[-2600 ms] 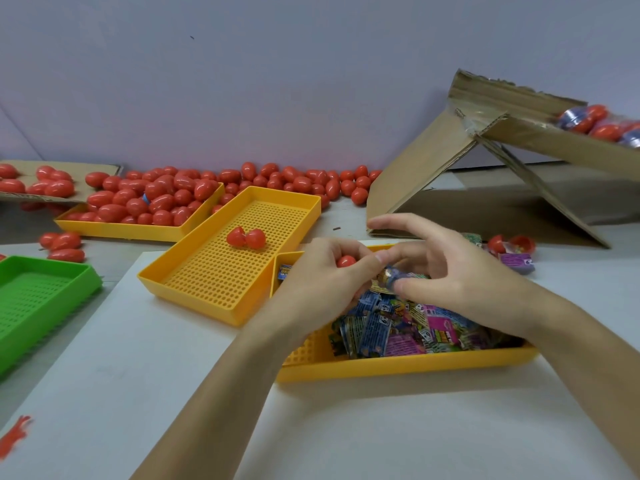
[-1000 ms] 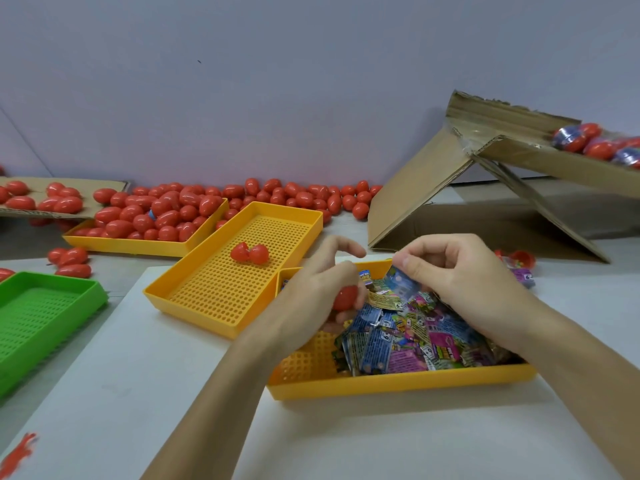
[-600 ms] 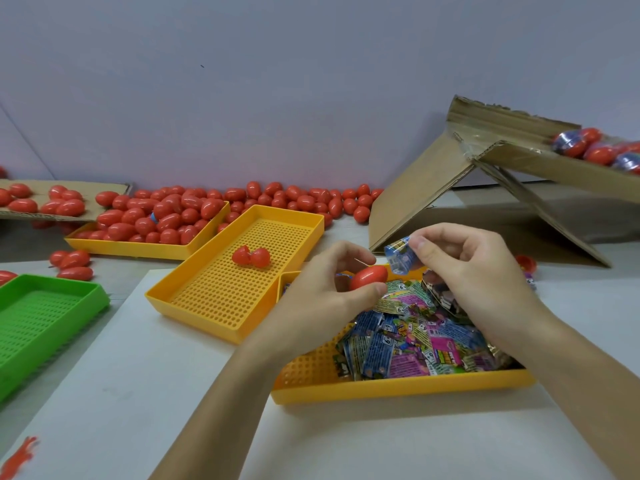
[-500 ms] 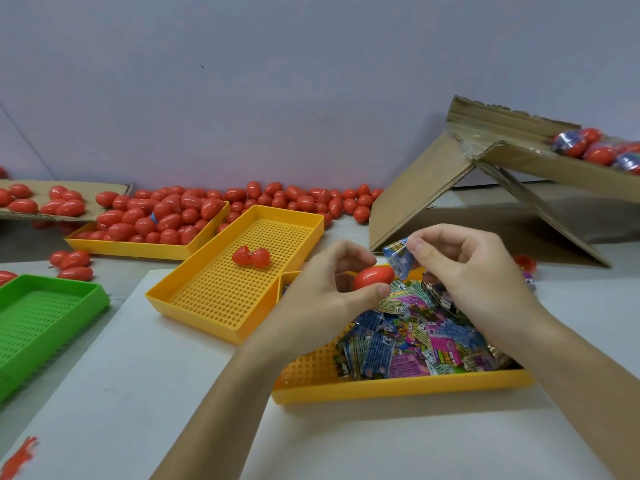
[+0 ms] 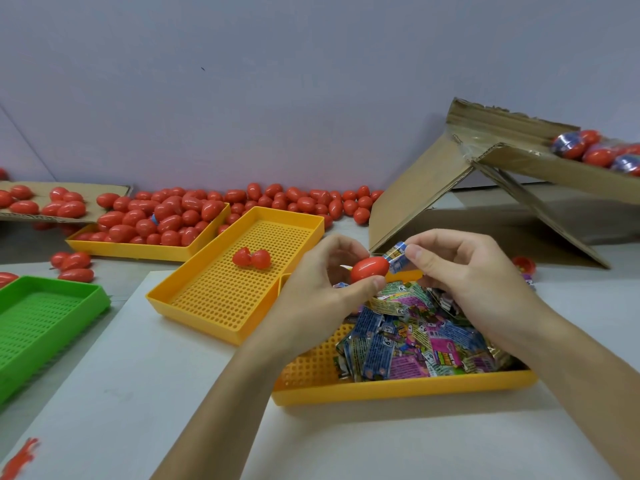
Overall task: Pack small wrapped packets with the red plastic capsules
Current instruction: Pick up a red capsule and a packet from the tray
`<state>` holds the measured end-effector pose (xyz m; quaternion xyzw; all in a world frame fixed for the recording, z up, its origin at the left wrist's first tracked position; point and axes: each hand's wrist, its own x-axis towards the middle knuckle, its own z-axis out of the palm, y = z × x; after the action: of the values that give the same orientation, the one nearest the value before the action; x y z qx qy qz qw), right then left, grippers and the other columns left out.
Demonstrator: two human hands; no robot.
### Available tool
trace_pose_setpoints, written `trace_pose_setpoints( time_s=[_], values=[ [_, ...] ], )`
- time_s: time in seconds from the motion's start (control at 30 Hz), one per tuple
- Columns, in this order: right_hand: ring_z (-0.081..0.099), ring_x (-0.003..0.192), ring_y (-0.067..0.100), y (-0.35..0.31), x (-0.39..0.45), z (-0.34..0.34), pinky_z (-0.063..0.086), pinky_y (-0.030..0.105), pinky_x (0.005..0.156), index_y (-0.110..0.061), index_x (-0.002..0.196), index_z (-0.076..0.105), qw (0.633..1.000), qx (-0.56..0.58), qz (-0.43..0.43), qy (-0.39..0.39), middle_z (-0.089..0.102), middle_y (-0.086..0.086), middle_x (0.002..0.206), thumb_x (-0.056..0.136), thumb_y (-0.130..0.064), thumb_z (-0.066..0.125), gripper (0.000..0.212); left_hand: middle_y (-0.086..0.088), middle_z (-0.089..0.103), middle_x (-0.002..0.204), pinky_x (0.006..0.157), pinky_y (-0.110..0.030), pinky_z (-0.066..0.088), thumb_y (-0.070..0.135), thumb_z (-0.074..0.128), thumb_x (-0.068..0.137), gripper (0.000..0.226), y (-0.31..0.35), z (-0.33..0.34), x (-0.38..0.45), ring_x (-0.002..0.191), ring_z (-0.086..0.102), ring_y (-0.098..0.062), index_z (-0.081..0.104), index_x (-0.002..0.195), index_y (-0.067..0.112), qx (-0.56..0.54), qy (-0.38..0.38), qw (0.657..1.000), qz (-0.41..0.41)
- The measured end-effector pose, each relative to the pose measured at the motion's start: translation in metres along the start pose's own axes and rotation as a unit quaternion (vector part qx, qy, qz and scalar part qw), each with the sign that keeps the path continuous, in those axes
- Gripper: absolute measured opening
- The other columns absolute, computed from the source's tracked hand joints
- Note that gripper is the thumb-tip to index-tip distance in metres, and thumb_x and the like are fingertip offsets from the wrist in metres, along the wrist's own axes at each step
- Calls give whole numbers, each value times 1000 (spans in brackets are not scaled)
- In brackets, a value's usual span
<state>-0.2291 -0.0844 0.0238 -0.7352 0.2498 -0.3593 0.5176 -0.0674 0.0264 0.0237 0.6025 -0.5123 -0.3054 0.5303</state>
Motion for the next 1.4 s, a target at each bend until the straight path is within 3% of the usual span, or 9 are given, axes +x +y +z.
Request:
trace_pose_setpoints(
  time_s=[0.33,0.43,0.57,0.73,0.93,1.03,1.17,1.27,1.4],
  values=[
    [71,85,7,-5,-2,-1,53,14,72,-17,95,75,999,-21,10,-35,77,-3,88,92,-15,65,11,-2,63,105,70,-36,62,10,79,83,27,0,-1,0,88,70,-18,60,98,22,-7,-7,1000,16],
    [72,89,8,-5,-4,-1,56,18,77,-19,96,76,999,-15,6,-45,77,-4,90,88,-24,68,12,-2,63,104,72,-42,63,9,80,81,29,-1,0,0,89,69,-19,59,96,22,4,-5,1000,17],
    [74,86,12,-5,-5,5,59,23,75,-18,94,77,999,6,-13,-35,78,-2,88,80,-36,67,25,2,61,95,70,-36,63,9,82,78,33,-2,0,1,83,69,-15,56,98,12,-6,-3,1000,17],
    [75,86,19,2,-4,9,62,31,76,-16,91,71,999,34,-32,3,77,1,90,70,-31,76,26,-1,61,97,68,-29,59,10,84,76,35,-5,2,2,81,68,-12,55,96,14,-7,3,1000,18],
    [75,91,27,6,-1,10,60,30,78,-16,103,59,992,124,-21,-5,70,8,102,64,-16,80,44,-3,65,97,71,-43,63,9,85,75,39,-6,2,2,86,69,-23,54,98,13,-7,14,1000,18],
    [74,93,25,6,0,11,59,29,78,-18,107,59,989,144,-14,-14,71,6,100,61,-12,79,51,-4,66,97,68,-36,63,7,85,75,40,-5,2,2,83,70,-18,53,99,14,-5,16,1000,22],
    [73,95,23,6,0,10,59,27,80,-18,110,60,991,133,-17,-20,73,0,95,65,-7,80,51,-2,68,95,72,-33,61,22,81,80,31,-2,3,1,84,70,-16,56,98,14,-27,22,999,31],
    [73,95,21,6,0,8,59,27,80,-19,110,61,992,121,-20,-22,73,-2,94,73,7,77,48,0,70,98,81,-39,61,17,73,89,19,-3,3,1,89,72,-19,57,99,14,-38,30,998,35],
    [72,96,19,4,-1,5,58,29,83,-27,106,64,996,76,-22,-42,73,-3,97,79,6,75,44,1,68,102,79,-27,58,17,79,83,30,-2,3,2,92,69,-11,56,102,16,-7,41,998,43]
  ],
)
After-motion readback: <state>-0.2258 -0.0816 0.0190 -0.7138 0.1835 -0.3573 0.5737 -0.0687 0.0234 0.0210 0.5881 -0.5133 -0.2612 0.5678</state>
